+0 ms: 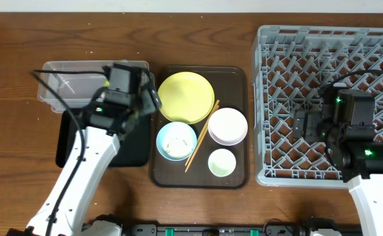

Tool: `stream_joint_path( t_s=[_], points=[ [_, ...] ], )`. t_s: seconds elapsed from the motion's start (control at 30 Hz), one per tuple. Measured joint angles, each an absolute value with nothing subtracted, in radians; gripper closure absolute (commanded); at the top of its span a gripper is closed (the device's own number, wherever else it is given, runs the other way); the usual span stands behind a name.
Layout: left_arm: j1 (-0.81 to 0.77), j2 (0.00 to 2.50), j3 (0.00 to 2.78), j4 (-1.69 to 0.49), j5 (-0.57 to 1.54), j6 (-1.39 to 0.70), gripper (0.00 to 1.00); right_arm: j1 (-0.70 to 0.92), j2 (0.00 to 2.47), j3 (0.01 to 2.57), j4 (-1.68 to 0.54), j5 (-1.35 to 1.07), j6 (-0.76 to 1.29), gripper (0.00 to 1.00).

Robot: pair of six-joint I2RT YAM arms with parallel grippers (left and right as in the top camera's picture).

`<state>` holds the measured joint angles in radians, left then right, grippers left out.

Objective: Sort waste into correct bins and load items into the dishwasher rack
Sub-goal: 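Move the wrapper left and release it into the clear bin, then grasp the rim of the light-blue rice bowl with the left gripper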

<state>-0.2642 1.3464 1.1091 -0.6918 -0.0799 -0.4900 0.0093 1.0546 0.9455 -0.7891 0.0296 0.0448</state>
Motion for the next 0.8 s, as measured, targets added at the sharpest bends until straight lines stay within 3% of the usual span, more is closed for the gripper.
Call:
stream_joint_path(
  t_s=[0.47, 0.8],
  points=[
    [-0.408, 1.362, 1.109, -0.77, -0.081, -0.471, 0.15, 0.009, 1.055, 0.945, -0.788, 0.03, 0.045, 0.01],
    [-0.504, 1.521, 1.109, -0.756, -0.081, -0.47, 0.16, 0.009, 1.055, 0.946, -0.783, 0.03, 0.045, 0.01]
  ],
)
